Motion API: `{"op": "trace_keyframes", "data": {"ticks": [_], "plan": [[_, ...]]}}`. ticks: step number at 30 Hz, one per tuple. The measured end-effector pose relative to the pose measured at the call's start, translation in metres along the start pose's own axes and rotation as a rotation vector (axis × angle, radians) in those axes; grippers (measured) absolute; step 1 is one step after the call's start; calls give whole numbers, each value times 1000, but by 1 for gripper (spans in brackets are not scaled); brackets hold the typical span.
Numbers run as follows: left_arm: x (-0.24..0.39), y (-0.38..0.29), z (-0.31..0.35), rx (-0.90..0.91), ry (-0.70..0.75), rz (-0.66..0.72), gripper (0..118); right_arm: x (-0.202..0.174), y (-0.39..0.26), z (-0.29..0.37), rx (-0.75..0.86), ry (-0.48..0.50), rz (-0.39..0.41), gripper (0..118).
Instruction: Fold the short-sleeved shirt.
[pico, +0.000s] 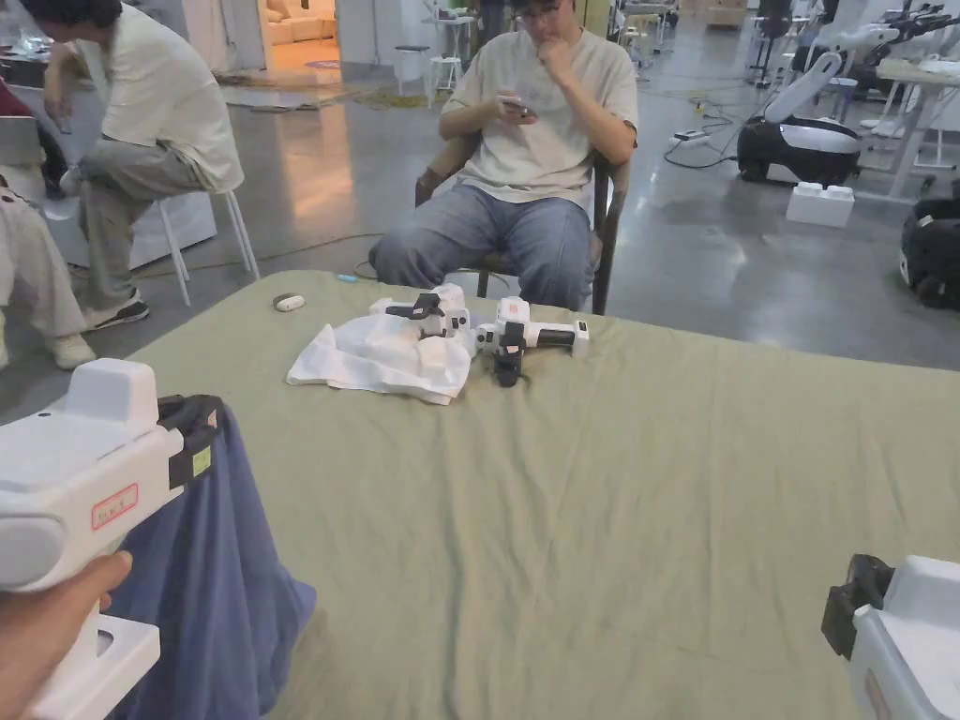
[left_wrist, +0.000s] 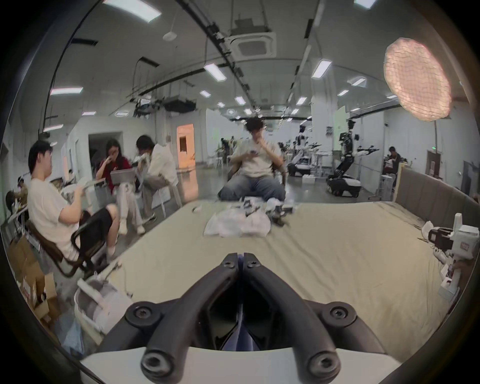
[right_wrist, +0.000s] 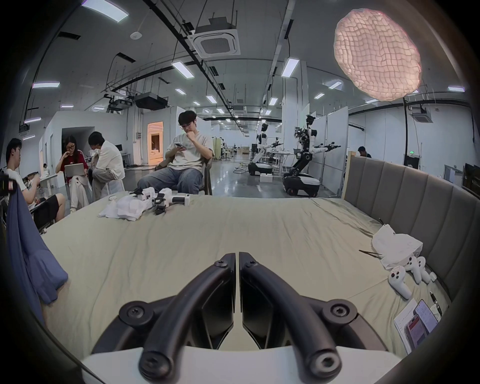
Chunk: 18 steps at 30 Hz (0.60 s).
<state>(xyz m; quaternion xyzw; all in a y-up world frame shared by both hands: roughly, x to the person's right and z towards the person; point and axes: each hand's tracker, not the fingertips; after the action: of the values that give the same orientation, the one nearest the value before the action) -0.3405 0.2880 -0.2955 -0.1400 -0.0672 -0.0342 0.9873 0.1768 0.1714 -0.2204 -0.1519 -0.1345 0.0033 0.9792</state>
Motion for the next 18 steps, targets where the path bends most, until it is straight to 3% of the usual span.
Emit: {"op": "trace_keyframes", "data": {"ticks": [9, 18], "plan": [[114, 75, 1, 130, -250, -57, 0, 41, 7, 19, 42, -57, -39, 1], [258, 94, -27, 144, -543, -81, 0, 88, 3, 41, 55, -143, -71, 1]]}}
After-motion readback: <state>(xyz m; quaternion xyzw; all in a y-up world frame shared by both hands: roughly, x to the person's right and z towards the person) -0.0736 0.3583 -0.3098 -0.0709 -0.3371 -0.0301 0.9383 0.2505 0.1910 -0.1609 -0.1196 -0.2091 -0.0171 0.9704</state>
